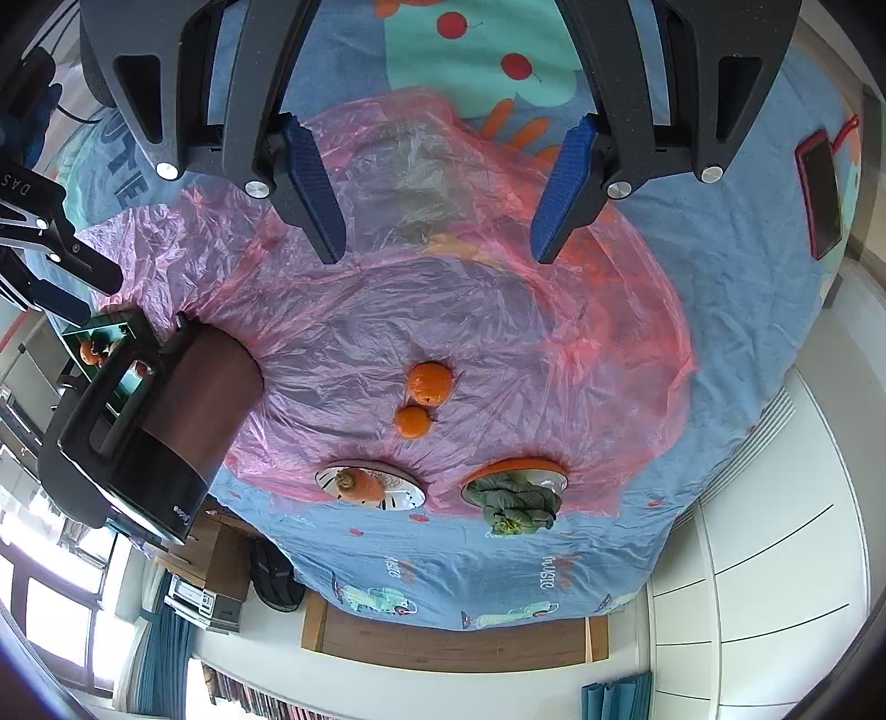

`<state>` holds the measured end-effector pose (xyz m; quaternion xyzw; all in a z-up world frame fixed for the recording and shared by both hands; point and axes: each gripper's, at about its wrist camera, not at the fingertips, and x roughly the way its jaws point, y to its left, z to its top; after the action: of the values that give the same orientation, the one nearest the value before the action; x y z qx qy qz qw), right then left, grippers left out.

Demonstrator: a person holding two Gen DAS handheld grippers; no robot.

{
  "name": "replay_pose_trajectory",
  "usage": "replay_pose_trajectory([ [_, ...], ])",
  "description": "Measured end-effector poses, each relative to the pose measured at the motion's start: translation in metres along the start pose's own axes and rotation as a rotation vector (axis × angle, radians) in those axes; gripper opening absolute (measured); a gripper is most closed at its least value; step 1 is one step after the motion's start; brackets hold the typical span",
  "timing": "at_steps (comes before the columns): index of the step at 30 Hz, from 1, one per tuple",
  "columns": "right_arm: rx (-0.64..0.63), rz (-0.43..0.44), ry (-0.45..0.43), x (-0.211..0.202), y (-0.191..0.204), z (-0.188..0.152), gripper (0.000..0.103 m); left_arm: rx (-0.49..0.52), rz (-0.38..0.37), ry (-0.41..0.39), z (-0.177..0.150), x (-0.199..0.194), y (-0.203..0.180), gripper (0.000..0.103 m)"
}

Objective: Organize fruits
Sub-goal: 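Move both open tools toward the two remaining oranges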

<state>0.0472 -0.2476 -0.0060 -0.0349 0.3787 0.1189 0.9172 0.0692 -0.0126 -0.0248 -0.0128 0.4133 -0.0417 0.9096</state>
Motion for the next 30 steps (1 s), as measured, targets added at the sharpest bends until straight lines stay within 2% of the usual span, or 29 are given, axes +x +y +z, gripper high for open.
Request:
replay_pose_trajectory([
  [8,-0.032,0.06,0.035,0.06,0.018,0.031,0.103,0.0,-0.033,0.067,0.018,0.052,0.008,0.064],
  [19,-0.131,0.125,0.073,0.176,0.041,0.107,0.103,0.067,-0.035,0.076,0.065,0.139,-0.002,0.064],
  [24,-0.152,0.131,0.127,0.239,0.045,0.123,0.103,0.075,-0.048,0.105,0.08,0.181,0.0,0.063],
  [30,-0.134,0.168,0.159,0.289,0.05,0.133,0.103,0.077,-0.077,0.137,0.084,0.213,0.002,0.063],
])
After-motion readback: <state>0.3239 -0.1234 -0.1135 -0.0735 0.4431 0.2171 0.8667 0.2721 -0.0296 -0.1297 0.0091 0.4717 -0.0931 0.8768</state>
